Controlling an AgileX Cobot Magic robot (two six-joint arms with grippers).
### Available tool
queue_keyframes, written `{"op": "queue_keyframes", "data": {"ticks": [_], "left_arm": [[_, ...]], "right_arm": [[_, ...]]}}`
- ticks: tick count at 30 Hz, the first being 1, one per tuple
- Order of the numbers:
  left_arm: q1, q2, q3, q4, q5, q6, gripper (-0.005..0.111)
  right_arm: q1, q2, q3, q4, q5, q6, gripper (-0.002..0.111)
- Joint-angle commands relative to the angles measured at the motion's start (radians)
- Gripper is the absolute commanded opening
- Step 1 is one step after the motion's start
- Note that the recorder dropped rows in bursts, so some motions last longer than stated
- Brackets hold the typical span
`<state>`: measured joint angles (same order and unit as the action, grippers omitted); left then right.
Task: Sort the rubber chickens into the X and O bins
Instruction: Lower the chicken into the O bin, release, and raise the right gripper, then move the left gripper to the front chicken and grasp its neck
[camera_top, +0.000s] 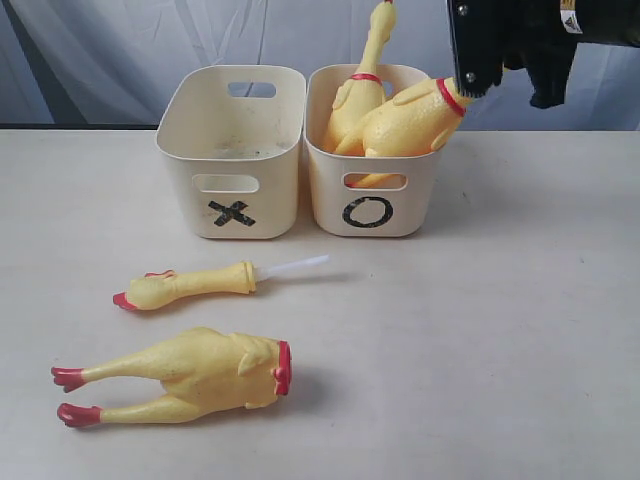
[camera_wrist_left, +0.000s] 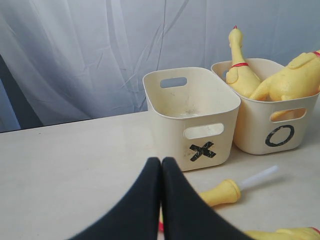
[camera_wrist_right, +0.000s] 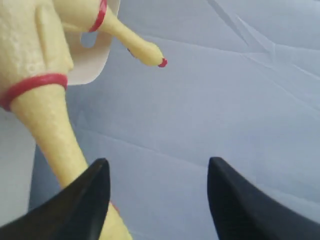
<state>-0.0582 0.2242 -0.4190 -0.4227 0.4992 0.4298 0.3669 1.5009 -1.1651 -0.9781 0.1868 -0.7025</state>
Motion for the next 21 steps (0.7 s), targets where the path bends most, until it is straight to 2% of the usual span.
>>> {"op": "queue_keyframes", "data": {"ticks": [1,3,4,6,7,10,14,18,21], "left_arm": [[-0.003,-0.003,-0.005,-0.007,-0.006,0.001,0.0],[-0.003,-0.003,-0.005,-0.007,-0.006,0.001,0.0],[-0.003,-0.003,-0.005,-0.01,-0.006,0.001,0.0],[-0.003,-0.003,-0.005,-0.055,-0.006,0.001,0.0],[-0.003,-0.003,-0.005,-0.074,-0.006,0.001,0.0],[-0.003,-0.003,-0.005,-0.165,0.011,0.025,0.0],[-0.003,0.038,-0.005,-0.392,0.189,0.308,0.0],[-0.003,0.125,-0.005,-0.397,0.264,0.399,0.001],[-0.003,0.192,-0.005,-0.395,0.259,0.432,0.01]], "right_arm": [[0.041,-0.053,-0.005,0.36,0.062,0.005,0.055],[0.05,-0.1,-0.005,0.584,0.087,0.005,0.055],[0.053,-0.119,-0.005,0.661,0.112,0.005,0.051],[0.053,-0.191,-0.005,0.881,0.218,0.005,0.013],[0.053,-0.216,-0.005,0.955,0.258,0.009,0.0],[0.053,-0.296,-0.005,1.104,0.4,0.009,0.0],[0.053,-0.379,-0.005,1.24,0.592,0.031,0.0],[0.053,-0.439,-0.005,1.332,0.708,0.119,0.0],[0.053,-0.464,-0.005,1.38,0.79,0.135,0.0]]}}
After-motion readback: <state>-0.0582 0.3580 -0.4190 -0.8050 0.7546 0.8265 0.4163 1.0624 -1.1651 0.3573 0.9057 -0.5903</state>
